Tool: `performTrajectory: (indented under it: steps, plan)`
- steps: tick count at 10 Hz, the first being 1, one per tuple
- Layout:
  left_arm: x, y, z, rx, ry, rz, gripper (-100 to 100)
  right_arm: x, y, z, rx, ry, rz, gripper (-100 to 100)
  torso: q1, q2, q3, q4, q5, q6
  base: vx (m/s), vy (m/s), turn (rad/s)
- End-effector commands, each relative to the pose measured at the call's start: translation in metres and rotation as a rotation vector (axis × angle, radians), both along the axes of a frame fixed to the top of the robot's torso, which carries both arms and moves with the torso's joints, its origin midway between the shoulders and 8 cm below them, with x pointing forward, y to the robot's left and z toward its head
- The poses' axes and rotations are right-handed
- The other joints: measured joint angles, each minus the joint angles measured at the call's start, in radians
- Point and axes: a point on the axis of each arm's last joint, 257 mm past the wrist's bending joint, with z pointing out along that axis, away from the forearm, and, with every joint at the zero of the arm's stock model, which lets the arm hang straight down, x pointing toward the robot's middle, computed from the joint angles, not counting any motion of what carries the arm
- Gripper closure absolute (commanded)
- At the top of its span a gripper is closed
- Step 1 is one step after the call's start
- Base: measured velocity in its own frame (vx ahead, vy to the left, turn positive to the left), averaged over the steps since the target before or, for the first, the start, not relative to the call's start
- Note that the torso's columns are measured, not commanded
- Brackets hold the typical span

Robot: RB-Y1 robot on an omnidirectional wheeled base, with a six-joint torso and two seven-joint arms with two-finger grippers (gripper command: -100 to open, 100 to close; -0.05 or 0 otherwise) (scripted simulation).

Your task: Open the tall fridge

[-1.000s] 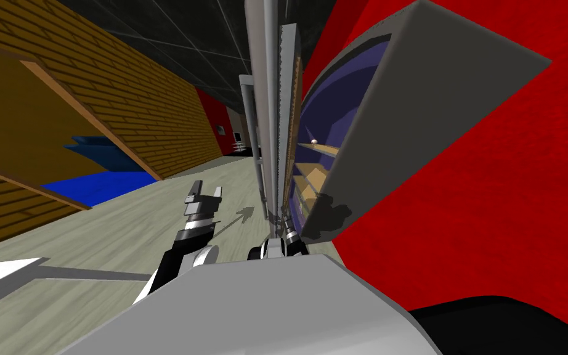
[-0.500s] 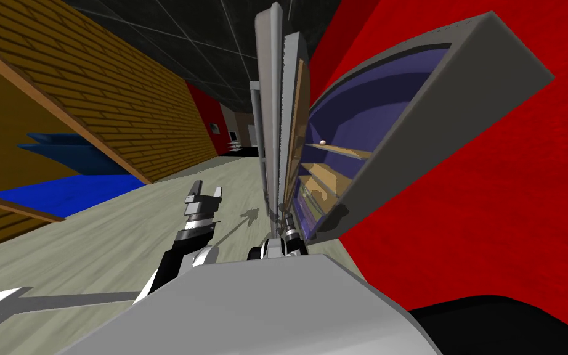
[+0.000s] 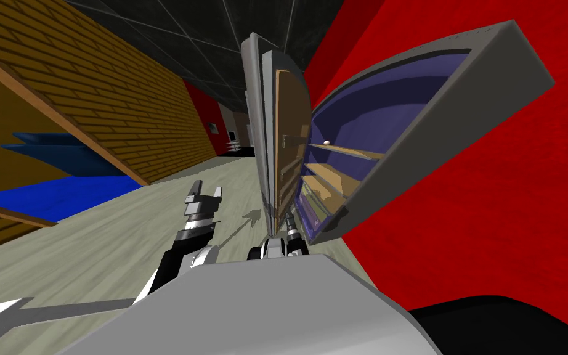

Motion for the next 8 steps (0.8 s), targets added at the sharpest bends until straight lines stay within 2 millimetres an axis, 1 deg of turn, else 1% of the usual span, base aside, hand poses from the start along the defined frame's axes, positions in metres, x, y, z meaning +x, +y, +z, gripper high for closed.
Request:
performTrajectory:
  steps: [1,3,5,8]
  plan:
    - [0.000,0.000,0.000,0.000,0.000,0.000,0,-0.005,-0.020,-0.008,-0.061,0.009,0.001,-100,0.004,-0.001,0.000,0.000,0.001,0.000,0.051,0.112,-0.077]
    - [0.000,0.000,0.000,0.000,0.000,0.000,0,-0.005,-0.028,-0.010,-0.077,0.012,-0.011,-100,0.008,-0.002,-0.001,-0.001,0.002,0.000,0.078,0.176,-0.074]
    - [0.000,0.000,0.000,0.000,0.000,0.000,0,-0.004,-0.036,-0.011,-0.089,0.014,-0.027,-100,0.004,0.000,0.000,0.000,0.001,0.000,0.076,0.193,-0.086]
    - [0.000,0.000,0.000,0.000,0.000,0.000,0,-0.006,-0.055,-0.015,-0.131,0.021,-0.043,-100,0.003,0.001,0.000,0.000,0.001,0.000,0.067,0.200,-0.082]
